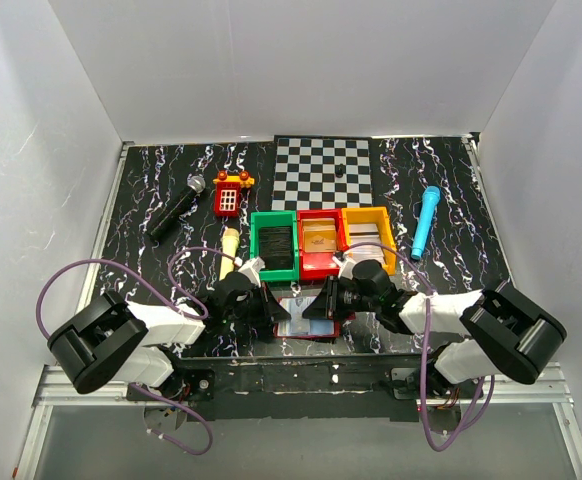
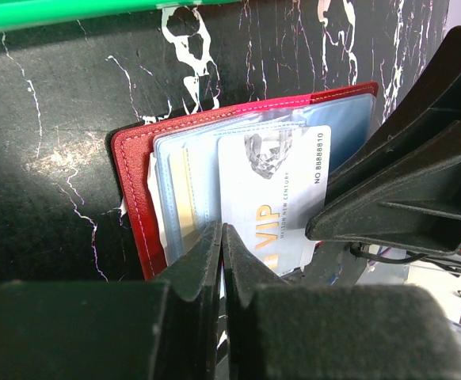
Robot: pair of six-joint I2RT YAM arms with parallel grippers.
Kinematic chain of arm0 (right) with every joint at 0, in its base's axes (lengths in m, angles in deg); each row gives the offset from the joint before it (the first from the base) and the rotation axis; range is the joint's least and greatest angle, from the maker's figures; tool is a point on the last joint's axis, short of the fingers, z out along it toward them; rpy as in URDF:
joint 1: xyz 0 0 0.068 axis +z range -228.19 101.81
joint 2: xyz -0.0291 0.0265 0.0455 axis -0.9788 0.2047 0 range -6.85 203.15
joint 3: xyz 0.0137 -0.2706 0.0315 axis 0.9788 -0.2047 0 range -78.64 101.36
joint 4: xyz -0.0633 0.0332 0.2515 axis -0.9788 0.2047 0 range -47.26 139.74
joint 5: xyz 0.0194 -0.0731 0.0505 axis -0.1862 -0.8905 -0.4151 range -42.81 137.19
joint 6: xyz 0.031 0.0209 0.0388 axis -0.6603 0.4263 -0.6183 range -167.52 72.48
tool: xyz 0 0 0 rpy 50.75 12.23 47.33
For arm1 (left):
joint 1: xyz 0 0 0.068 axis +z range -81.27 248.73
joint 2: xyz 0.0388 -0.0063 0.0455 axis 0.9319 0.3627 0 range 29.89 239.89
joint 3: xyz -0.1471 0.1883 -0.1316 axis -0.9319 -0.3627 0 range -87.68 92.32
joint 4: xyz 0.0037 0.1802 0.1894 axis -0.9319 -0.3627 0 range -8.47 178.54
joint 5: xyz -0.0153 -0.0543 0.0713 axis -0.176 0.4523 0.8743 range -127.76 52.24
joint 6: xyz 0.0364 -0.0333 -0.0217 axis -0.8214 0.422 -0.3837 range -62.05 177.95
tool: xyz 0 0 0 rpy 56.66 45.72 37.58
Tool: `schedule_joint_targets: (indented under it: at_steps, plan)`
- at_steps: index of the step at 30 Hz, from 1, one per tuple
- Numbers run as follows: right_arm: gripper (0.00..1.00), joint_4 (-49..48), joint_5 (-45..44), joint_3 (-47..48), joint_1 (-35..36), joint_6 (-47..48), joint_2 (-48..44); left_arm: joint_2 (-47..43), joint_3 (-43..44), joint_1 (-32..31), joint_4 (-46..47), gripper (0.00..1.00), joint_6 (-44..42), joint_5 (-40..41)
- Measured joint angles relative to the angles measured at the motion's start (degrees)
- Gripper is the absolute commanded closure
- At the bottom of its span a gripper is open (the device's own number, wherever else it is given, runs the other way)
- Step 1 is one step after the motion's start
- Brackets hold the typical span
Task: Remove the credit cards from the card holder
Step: Remove the credit card from the card holder.
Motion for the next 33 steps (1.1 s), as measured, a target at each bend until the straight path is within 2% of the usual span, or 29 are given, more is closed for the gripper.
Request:
schedule_joint_targets:
  at_steps: [13,29,33]
  plan:
    - [0.81,0.26,0.22,-1.07,-0.85,0.09,-2.43,0.0,0.0,0.0,0.09,1.0,0.02,0.07]
    - [0.98,0.74,0.2,-1.49,-1.16,0.11,-2.56,-0.02,0.0,0.0,0.04,1.0,0.02,0.11]
    - [0.99,1.4,0.17,-1.49,-1.2,0.13,-2.69,-0.17,-0.02,0.0,-0.17,1.0,0.02,0.28]
